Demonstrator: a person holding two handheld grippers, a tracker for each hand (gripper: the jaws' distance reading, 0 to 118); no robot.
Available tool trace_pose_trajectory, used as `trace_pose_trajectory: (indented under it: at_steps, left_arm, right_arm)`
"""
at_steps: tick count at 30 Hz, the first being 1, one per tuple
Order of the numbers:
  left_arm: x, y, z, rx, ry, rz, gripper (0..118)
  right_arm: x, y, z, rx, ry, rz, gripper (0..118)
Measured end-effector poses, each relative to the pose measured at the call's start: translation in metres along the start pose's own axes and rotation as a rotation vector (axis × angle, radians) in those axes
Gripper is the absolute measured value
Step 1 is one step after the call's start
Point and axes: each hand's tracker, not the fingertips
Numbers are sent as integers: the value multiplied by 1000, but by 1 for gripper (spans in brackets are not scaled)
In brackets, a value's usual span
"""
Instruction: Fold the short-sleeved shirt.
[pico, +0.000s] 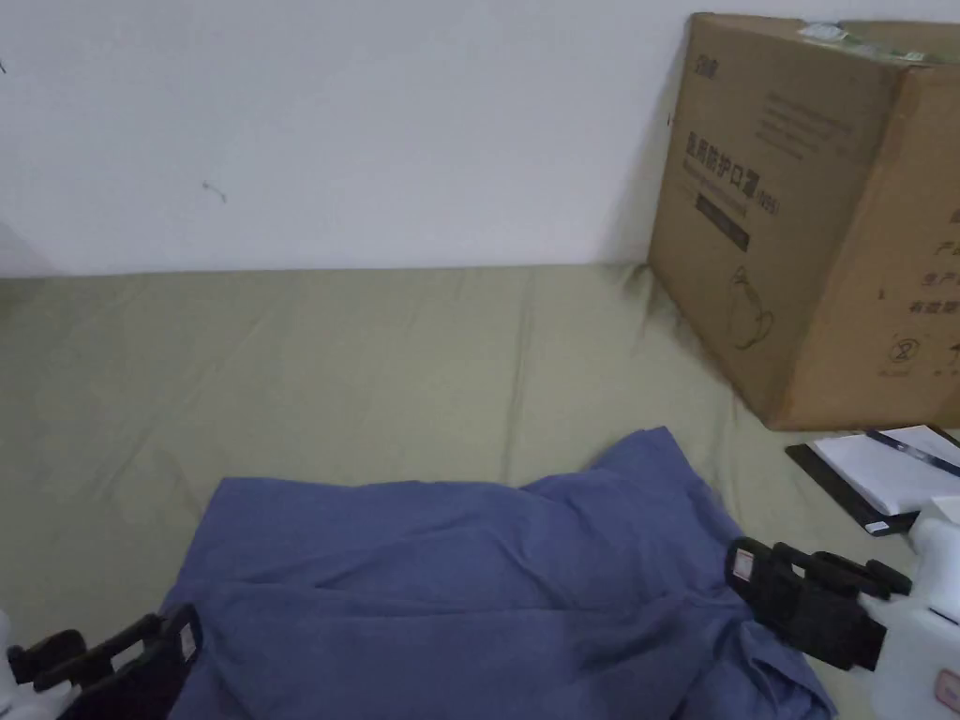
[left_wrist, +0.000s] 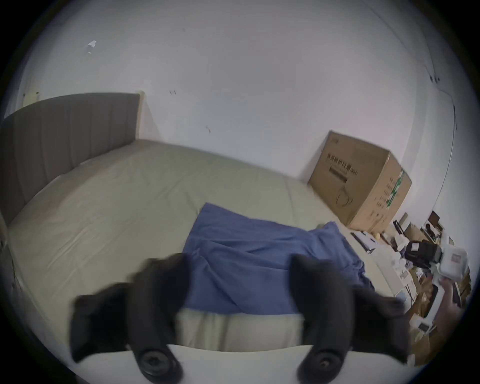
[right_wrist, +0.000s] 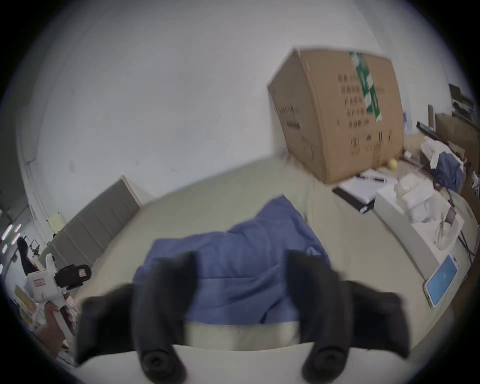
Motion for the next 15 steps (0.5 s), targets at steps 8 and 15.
trace_pose_trajectory:
  at_steps: [8, 15]
  left_arm:
    - [-3, -11, 45, 86, 98, -131, 0]
    - [-41, 60, -49, -399, 89, -65, 0]
  right_arm:
    - [-26, -23, 42, 19, 12, 65, 0]
    - [-27, -15, 43, -4, 29, 63, 0]
